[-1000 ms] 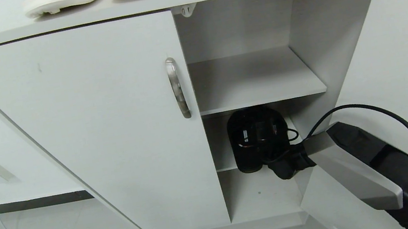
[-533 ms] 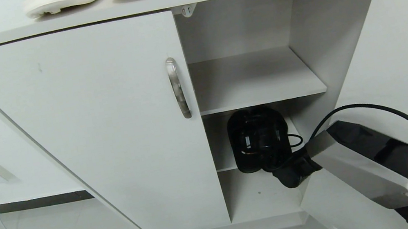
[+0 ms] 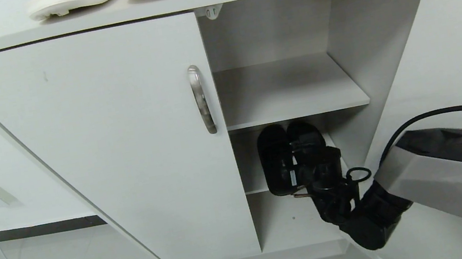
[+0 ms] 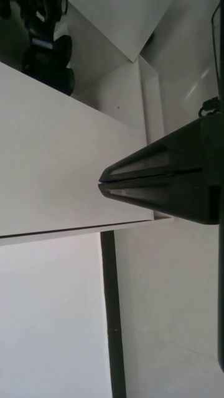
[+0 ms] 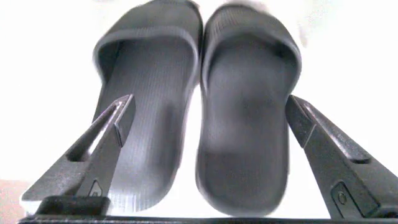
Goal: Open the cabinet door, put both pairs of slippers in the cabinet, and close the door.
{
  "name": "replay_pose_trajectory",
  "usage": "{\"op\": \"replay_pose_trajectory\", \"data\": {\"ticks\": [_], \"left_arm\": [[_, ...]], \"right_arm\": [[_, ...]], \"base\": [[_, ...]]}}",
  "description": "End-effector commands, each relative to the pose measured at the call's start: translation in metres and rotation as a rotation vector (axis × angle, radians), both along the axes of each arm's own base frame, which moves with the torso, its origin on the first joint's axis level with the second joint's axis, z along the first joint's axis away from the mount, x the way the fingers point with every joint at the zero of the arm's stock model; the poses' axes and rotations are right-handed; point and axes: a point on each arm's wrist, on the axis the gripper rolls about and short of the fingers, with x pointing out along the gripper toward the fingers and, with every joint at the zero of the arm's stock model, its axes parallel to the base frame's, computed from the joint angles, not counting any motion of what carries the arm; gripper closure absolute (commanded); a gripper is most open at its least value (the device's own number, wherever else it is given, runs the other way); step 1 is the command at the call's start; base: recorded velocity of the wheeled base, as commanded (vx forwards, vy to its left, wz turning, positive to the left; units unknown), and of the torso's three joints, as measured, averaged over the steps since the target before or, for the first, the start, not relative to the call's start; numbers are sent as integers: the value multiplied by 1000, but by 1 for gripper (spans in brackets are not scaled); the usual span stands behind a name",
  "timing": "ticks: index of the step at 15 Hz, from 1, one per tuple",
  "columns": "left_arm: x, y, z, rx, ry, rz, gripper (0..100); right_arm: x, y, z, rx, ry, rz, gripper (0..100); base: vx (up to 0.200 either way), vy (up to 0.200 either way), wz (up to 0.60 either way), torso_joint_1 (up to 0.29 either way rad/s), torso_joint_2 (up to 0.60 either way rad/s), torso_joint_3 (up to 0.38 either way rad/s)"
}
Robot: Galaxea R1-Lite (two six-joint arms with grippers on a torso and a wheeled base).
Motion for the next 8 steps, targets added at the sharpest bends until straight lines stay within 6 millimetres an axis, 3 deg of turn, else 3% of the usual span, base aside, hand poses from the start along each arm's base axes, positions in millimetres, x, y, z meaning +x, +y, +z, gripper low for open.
{"op": "replay_pose_trajectory", "data": {"ticks": [1, 3, 8], "left_arm": [[0, 0, 0, 0, 1, -1, 100], [0, 0, 0, 0, 1, -1, 100], [0, 0, 0, -3, 2, -1, 100]], "right_arm": [[-53, -10, 19, 20, -23, 71, 0], [-65, -9, 20, 15, -18, 95, 0], [-65, -5, 15, 5, -10, 103, 0]], "base": [[0, 0, 0, 0, 0, 0], [0, 0, 0, 0, 0, 0], [0, 0, 0, 0, 0, 0]]}}
